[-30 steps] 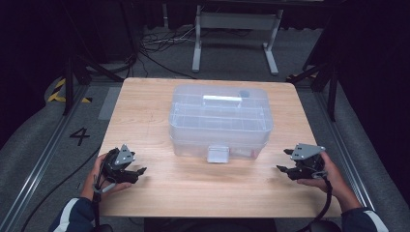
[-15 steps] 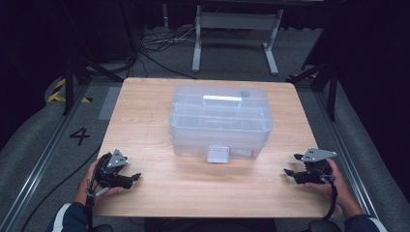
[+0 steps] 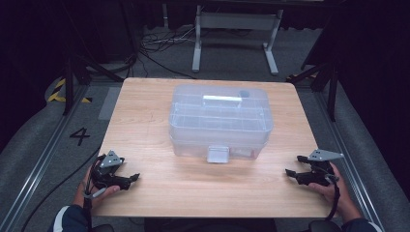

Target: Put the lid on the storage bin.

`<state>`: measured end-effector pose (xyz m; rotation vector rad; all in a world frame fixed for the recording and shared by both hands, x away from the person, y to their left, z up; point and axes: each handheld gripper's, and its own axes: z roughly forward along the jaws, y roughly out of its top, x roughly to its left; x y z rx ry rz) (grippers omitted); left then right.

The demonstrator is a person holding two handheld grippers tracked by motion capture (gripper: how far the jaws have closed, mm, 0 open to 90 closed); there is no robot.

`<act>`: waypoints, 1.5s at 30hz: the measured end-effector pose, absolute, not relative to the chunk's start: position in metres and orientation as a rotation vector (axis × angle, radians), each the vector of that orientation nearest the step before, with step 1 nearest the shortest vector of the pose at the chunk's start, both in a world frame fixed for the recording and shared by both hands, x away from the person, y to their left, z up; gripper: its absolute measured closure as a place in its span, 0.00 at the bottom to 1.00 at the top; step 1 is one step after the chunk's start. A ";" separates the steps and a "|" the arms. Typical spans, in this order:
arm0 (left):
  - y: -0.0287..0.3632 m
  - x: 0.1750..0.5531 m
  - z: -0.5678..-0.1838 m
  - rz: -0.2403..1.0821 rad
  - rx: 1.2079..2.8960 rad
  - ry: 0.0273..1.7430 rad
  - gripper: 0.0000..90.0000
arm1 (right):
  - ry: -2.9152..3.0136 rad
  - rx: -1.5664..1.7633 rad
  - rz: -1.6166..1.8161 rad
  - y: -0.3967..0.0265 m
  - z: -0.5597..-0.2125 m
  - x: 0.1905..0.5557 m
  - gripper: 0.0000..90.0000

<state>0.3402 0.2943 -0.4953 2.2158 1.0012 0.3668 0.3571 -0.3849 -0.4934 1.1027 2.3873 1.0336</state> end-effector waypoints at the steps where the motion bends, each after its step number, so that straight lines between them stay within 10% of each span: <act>1: 0.294 0.340 -0.495 0.367 2.216 1.001 0.14 | 2.387 1.103 1.033 -0.385 -0.493 0.357 0.22; 45: 0.292 0.342 -0.496 0.360 2.212 1.013 0.13 | 2.385 1.107 1.030 -0.384 -0.494 0.358 0.21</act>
